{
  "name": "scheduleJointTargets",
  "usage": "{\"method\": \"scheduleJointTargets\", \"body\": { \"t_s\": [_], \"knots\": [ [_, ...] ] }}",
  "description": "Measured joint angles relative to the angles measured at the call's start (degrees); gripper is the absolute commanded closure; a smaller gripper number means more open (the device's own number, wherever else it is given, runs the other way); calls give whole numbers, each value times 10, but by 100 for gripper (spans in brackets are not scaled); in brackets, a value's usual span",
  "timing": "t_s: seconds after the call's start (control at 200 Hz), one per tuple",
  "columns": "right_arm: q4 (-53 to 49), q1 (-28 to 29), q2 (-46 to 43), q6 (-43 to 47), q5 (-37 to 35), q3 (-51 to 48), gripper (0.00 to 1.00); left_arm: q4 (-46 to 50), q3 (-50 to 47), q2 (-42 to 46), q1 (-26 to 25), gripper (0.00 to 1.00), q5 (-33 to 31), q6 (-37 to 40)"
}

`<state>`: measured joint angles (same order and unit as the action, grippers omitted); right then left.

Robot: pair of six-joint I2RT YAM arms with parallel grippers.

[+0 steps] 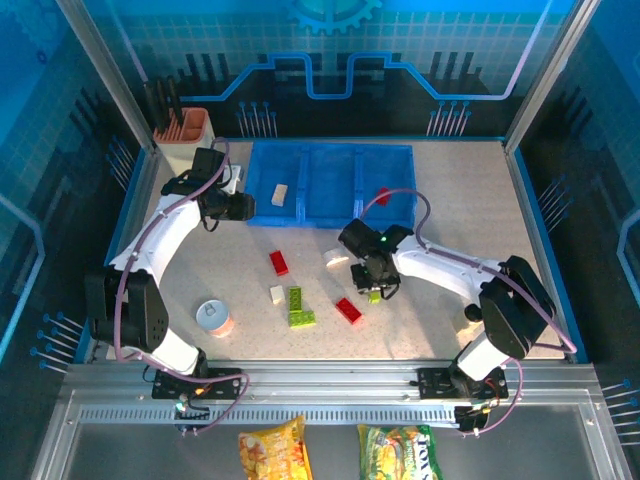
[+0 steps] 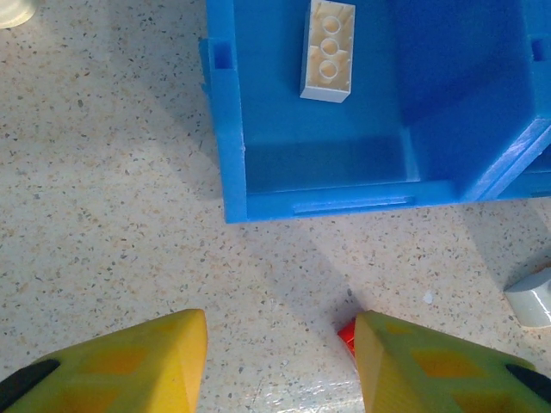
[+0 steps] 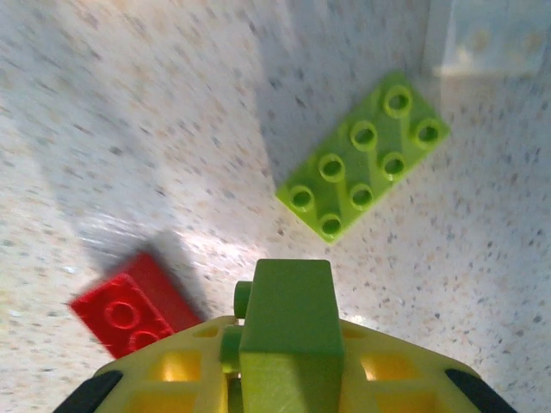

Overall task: Sort the legos into containers by color
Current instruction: Place the lego in the container.

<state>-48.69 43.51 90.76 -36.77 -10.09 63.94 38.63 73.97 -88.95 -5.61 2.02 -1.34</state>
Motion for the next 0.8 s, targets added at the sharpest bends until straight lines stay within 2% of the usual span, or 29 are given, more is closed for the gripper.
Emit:
{"method": "scheduleJointTargets", "body": {
  "t_s": [0.37,0.8],
  "knots": [
    [-12,-50,117,58,2,214,76,0,0,2,0,51,7,0],
    [-1,-98,325,90,5,480,76,-2,-3,4,0,51,13,0]
  ]
}}
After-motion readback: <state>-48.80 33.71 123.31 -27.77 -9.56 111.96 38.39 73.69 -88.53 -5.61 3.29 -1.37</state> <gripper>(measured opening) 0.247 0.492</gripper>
